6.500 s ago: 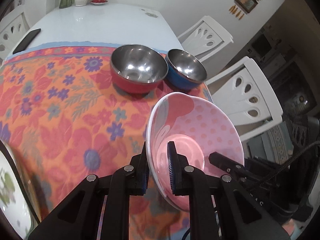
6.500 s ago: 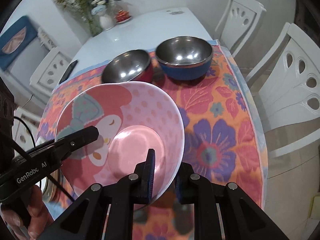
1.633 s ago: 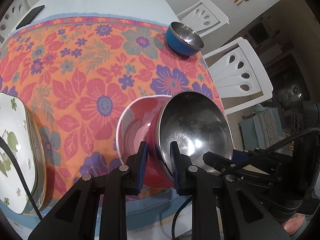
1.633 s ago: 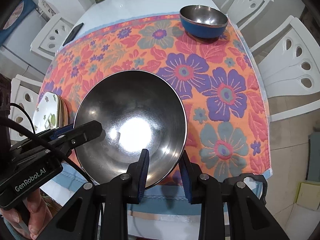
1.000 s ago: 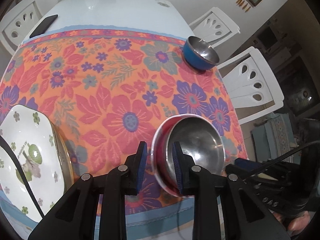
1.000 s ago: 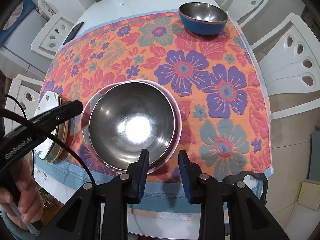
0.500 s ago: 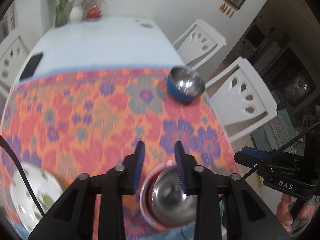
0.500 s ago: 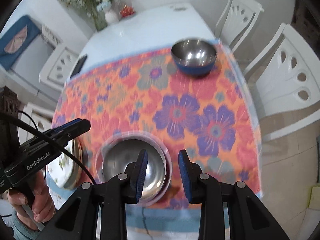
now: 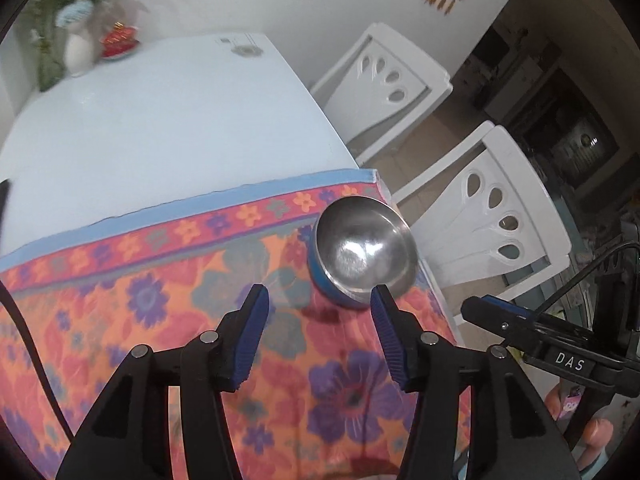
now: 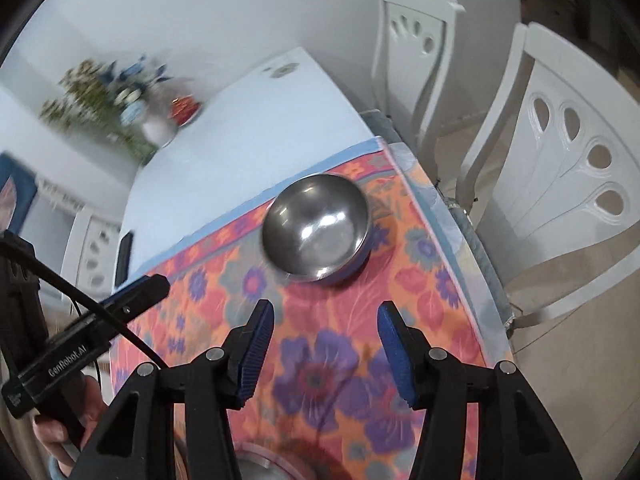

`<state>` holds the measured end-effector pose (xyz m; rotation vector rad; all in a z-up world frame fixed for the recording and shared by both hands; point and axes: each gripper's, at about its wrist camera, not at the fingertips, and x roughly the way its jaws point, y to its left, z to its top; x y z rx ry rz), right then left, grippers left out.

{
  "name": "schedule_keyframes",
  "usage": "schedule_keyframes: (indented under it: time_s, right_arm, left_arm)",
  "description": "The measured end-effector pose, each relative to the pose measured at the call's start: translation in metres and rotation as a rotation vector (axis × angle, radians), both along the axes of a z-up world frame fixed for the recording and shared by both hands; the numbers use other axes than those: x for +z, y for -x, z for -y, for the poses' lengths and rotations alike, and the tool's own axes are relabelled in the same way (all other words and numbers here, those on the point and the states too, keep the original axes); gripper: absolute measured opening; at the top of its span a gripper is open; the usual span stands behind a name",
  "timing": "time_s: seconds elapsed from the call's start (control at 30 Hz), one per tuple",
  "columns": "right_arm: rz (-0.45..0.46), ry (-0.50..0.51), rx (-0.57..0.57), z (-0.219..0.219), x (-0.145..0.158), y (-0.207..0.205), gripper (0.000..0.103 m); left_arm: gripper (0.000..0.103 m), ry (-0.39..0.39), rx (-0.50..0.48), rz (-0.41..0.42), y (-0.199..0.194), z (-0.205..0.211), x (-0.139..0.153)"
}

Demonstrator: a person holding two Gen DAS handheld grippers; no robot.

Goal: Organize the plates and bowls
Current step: 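Move both grippers to the blue steel bowl and grip its rim, then carry the blue steel bowl into the red bowl and open both grippers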

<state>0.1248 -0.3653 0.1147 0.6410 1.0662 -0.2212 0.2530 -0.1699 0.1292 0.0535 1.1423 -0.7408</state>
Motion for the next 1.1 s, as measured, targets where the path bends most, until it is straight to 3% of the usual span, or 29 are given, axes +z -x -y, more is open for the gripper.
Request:
schedule_keyframes:
  time_s: [0.27, 0.53, 0.6, 0.8, 0.83, 1.1]
  right_arm:
    - [-0.07, -0.03, -0.027, 0.028, -0.056, -0.045, 0.052]
    - [-0.105, -0.055, -0.017, 0.034, -0.092, -0.069, 0.052]
    - [-0.11, -0.052, -0.013, 0.034, -0.097, -0.072, 0.052]
    - [-0.117, -0.039, -0.004, 0.033, -0.104, -0.073, 0.034]
    - [-0.119, -0.036, -0.002, 0.033, -0.105, -0.073, 0.03]
    - [-0.113, 0.01, 0.015, 0.02, -0.087, -0.064, 0.029]
  left_arm:
    - [0.048, -0.024, -0.046, -0.099, -0.047, 0.042, -0.061]
    - [0.043, -0.033, -0.092, -0.128, -0.057, 0.063, -0.087]
    - [0.037, -0.029, -0.101, -0.135, -0.058, 0.067, -0.091]
    - [0.019, -0.044, -0.131, -0.111, -0.055, 0.075, -0.096]
    - [0.018, -0.043, -0.131, -0.109, -0.055, 0.074, -0.095]
    - [0.018, -0.035, -0.124, -0.076, -0.039, 0.058, -0.07]
